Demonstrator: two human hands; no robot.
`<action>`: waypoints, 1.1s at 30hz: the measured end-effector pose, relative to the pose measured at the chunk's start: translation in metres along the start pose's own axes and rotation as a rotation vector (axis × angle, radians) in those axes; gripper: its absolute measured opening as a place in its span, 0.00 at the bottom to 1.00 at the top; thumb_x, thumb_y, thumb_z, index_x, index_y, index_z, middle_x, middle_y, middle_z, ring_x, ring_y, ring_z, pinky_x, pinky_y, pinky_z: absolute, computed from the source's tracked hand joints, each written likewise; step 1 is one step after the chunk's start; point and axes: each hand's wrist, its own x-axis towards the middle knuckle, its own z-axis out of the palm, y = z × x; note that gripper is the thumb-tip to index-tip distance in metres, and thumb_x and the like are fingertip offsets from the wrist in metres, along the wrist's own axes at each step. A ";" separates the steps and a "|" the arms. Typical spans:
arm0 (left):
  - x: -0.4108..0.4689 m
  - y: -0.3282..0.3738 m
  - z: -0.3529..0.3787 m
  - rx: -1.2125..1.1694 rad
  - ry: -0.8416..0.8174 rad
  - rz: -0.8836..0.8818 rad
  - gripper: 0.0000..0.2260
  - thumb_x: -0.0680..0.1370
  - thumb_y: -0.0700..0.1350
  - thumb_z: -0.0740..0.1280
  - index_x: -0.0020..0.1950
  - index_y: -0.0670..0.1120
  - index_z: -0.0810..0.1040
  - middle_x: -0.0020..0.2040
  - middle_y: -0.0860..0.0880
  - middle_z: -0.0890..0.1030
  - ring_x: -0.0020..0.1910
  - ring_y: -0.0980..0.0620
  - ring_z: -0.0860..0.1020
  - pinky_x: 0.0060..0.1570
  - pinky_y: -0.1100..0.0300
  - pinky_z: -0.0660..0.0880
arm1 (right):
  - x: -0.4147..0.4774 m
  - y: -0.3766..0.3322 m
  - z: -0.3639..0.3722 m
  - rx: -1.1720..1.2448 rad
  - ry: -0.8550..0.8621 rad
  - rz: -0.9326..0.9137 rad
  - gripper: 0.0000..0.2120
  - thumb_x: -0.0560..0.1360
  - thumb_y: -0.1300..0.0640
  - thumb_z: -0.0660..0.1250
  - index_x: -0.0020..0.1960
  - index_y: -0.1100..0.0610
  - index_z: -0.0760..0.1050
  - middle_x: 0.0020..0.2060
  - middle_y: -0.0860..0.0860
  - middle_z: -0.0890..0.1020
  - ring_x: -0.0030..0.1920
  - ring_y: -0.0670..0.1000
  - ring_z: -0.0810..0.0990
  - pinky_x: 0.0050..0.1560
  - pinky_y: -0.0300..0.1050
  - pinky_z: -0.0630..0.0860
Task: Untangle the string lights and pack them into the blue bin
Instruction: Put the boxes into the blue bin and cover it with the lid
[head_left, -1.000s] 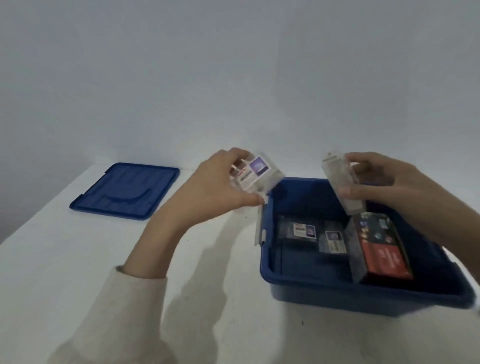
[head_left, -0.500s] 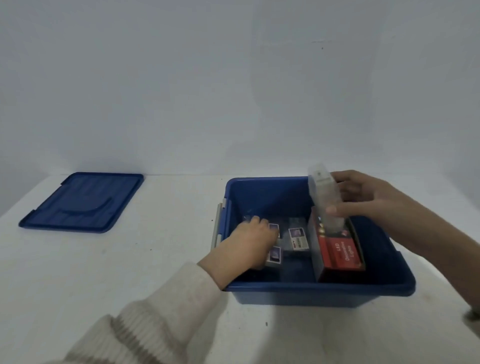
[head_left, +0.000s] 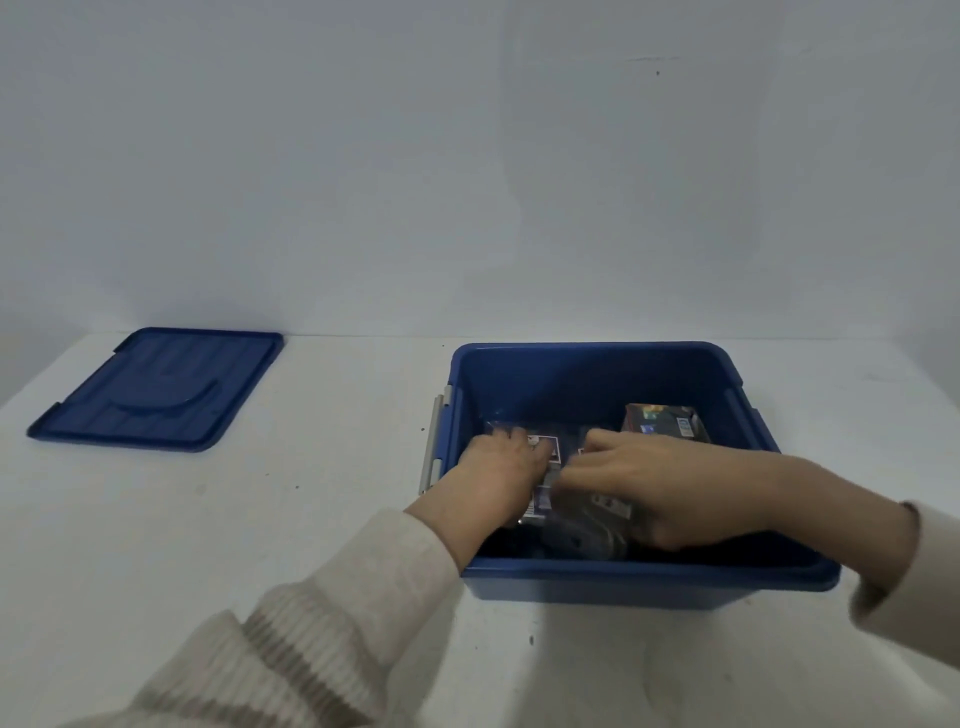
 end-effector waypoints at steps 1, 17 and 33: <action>0.000 0.000 0.000 0.001 -0.003 0.000 0.28 0.76 0.41 0.65 0.73 0.43 0.56 0.70 0.38 0.63 0.68 0.40 0.65 0.60 0.48 0.70 | 0.002 -0.001 0.000 -0.053 -0.043 -0.019 0.23 0.73 0.62 0.64 0.66 0.48 0.66 0.59 0.45 0.73 0.51 0.45 0.62 0.51 0.39 0.65; -0.001 -0.003 0.003 0.021 0.071 0.035 0.26 0.78 0.41 0.63 0.73 0.43 0.57 0.68 0.38 0.66 0.65 0.40 0.69 0.58 0.49 0.71 | 0.017 -0.013 0.001 -0.258 -0.489 0.021 0.26 0.79 0.63 0.56 0.75 0.53 0.56 0.73 0.56 0.55 0.60 0.58 0.72 0.56 0.47 0.70; -0.010 -0.007 -0.016 -0.231 0.116 0.070 0.33 0.71 0.53 0.71 0.69 0.46 0.59 0.65 0.42 0.68 0.65 0.43 0.66 0.61 0.48 0.70 | -0.003 0.008 -0.001 0.251 0.255 0.257 0.17 0.72 0.50 0.69 0.59 0.47 0.72 0.54 0.45 0.73 0.53 0.43 0.71 0.56 0.38 0.68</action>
